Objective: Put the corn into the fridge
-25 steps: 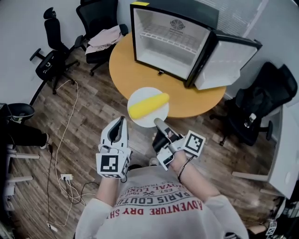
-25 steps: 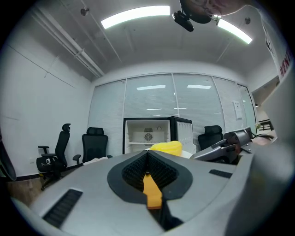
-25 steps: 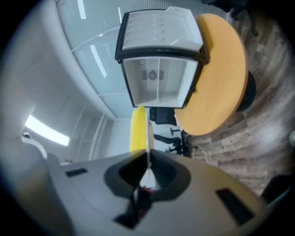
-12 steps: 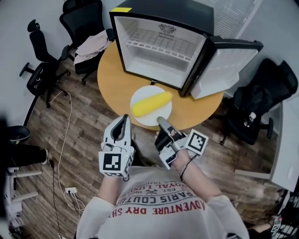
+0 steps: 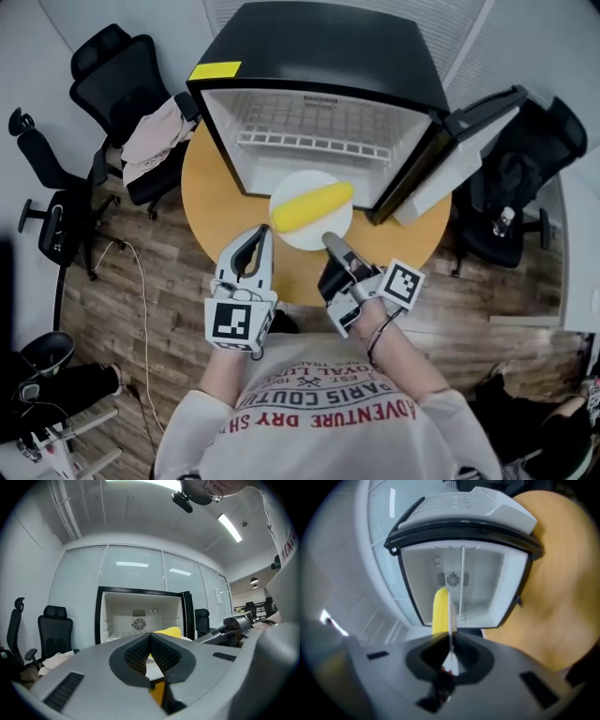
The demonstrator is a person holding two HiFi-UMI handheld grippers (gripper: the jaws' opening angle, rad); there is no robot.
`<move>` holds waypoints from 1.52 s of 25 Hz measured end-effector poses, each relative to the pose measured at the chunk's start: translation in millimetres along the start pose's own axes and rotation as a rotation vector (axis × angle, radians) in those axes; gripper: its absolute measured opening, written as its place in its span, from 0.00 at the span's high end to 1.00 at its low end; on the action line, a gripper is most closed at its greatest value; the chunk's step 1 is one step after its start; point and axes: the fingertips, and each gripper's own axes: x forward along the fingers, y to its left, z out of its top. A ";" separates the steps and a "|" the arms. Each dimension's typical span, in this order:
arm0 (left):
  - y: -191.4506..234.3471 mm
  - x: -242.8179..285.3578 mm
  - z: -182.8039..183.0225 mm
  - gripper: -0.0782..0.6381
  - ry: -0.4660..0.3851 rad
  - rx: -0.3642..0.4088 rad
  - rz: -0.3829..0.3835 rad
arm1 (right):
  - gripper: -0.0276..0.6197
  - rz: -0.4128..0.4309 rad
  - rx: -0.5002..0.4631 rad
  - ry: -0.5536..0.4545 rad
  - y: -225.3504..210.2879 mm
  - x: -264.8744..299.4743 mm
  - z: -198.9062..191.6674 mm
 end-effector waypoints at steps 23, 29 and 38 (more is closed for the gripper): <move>86.0 114.1 -10.0 0.85 0.052 -0.033 -0.210 | 0.89 -0.074 0.024 -0.291 -2.6 98.7 73.4; 81.2 127.7 -13.3 0.85 0.063 -0.054 -0.210 | 0.89 -0.096 0.076 -0.305 -13.0 102.8 86.8; 85.4 139.9 -21.1 0.85 0.082 -0.076 -0.202 | 0.89 -0.105 0.091 -0.343 -18.3 113.2 103.4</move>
